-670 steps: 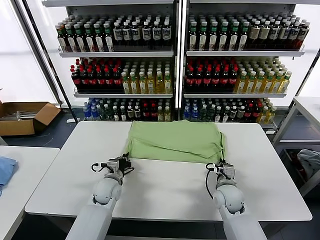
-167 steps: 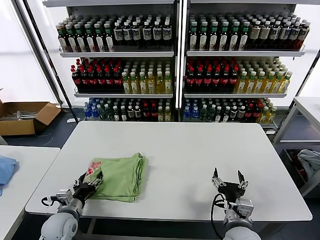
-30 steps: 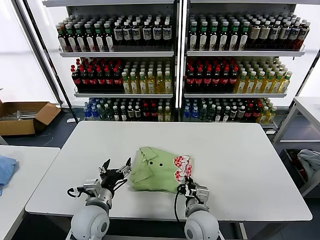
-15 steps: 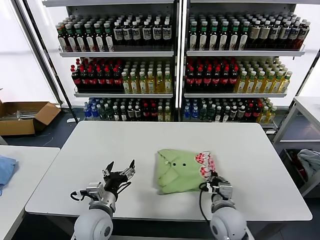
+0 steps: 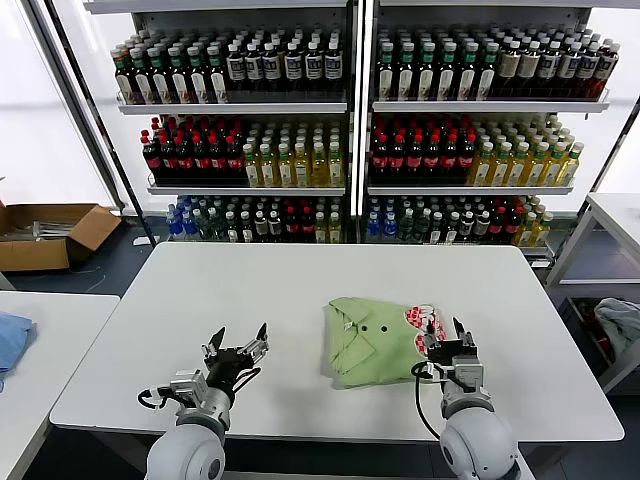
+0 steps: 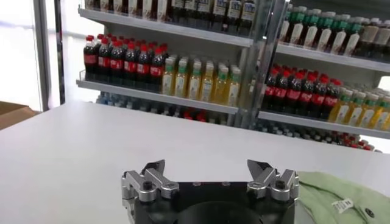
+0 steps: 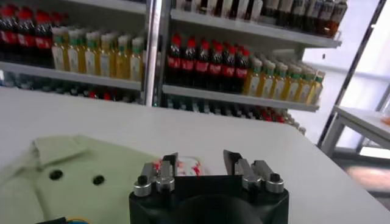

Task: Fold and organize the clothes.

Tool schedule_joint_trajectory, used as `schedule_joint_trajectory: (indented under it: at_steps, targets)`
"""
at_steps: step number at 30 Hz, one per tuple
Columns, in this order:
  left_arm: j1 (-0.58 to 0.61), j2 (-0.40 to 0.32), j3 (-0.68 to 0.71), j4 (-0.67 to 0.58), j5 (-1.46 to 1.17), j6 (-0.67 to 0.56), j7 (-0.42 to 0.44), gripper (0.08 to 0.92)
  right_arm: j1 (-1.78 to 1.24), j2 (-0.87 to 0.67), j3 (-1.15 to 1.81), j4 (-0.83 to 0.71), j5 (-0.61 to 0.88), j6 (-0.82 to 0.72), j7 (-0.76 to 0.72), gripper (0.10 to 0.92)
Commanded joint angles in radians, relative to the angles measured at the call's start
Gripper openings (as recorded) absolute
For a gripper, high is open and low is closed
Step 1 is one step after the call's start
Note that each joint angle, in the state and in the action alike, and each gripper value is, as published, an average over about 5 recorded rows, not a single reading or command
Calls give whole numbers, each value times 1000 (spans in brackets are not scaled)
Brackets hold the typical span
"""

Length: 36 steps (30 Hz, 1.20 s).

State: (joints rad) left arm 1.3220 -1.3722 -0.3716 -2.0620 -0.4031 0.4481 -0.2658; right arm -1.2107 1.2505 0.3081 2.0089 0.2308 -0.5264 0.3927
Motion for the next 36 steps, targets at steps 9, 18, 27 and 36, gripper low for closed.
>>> schedule_joint_trajectory:
  at_steps: [9,18,27,36]
  targets:
    - [97,-8,-38,-70,18,-3,8,823,244,201,-212,-313,42,21,65,801]
    - [104,-6,-44,-68,17,0,11,823,257,240,-176,-365,86,-3,140,823]
    - [101,-5,-36,-62,16,1,13,823,220,258,-158,-379,134,-23,155,823]
    - [110,-6,-29,-62,14,0,19,823,208,267,-152,-347,141,-4,148,823]
